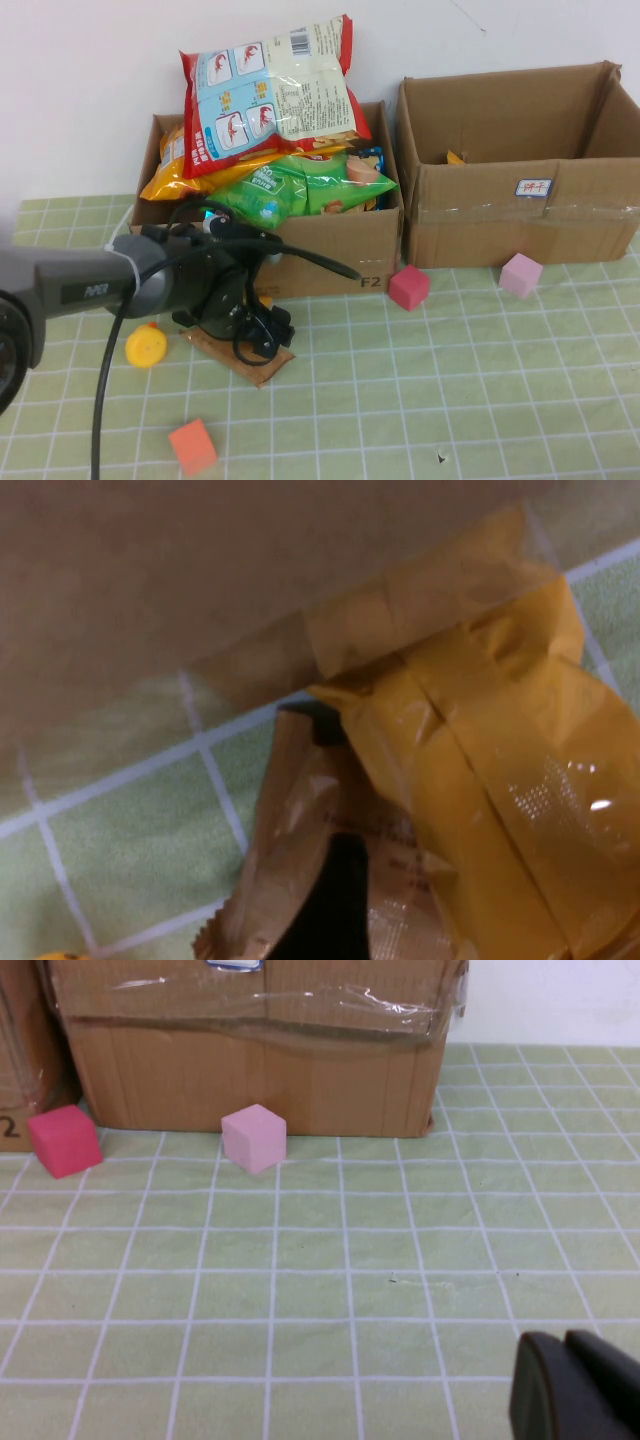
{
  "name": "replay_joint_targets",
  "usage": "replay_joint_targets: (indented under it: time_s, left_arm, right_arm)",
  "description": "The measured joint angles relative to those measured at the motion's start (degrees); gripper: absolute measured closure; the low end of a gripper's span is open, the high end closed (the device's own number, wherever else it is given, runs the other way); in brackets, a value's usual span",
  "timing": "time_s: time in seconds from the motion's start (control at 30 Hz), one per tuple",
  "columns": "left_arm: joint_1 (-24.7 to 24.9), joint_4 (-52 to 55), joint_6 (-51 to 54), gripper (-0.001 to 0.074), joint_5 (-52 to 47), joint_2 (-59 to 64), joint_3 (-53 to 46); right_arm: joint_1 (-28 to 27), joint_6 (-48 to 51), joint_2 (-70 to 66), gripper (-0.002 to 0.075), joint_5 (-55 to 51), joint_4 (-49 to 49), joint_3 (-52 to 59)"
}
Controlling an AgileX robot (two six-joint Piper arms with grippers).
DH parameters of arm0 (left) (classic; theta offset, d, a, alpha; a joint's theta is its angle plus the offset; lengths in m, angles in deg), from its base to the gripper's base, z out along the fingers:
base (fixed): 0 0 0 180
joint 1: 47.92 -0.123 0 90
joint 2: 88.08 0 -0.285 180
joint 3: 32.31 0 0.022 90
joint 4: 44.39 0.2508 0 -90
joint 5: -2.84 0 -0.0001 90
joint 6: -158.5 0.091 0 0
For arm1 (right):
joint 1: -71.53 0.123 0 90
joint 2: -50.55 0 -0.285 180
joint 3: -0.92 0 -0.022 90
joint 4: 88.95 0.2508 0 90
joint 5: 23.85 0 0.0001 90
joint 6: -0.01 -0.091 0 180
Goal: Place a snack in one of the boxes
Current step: Pick up the biscuit
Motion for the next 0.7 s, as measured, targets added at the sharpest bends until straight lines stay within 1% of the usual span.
replay_joint_targets:
  time_s: [0.13,0.17,0.23,0.27,0.33,0.43,0.5,0.57,0.7]
  left_arm:
    - [0.00,-0.12,-0.75,0.0052,0.82,0.10,0.00]
    - [0.00,-0.12,-1.02,0.0059,0.82,0.10,0.00]
    - [0.00,-0.12,-1.42,0.0099,0.82,0.10,0.00]
    - [0.00,-0.12,-1.58,0.0139,0.82,0.10,0.00]
    - [0.00,-0.12,-1.86,0.0242,0.56,0.10,0.00]
    - [0.11,0.00,-2.65,0.0456,-0.69,0.10,0.21]
    - [0.58,0.14,-2.91,0.0585,-1.75,-0.03,0.54]
    - [1.38,0.38,-3.01,0.0654,-3.26,-0.80,0.59]
    - [3.81,1.23,-2.37,0.0704,-7.94,-3.51,0.23]
  right_arm:
    - [0.00,0.00,0.00,0.0728,0.00,0.00,0.00]
    - [0.00,0.00,0.00,0.0728,0.00,0.00,0.00]
    - [0.00,0.00,0.00,0.0728,0.00,-0.09,0.00]
    - [0.00,0.00,0.00,0.0728,0.00,-0.09,0.00]
    - [0.00,0.00,0.00,0.0728,0.00,-0.09,0.00]
    - [0.00,0.00,0.00,0.0728,0.00,-0.09,0.00]
    - [0.00,0.00,0.00,0.0728,0.00,-0.09,0.00]
    - [0.00,0.00,0.00,0.0728,0.00,-0.09,0.00]
    - [0.00,0.00,0.00,0.0728,0.00,-0.09,0.00]
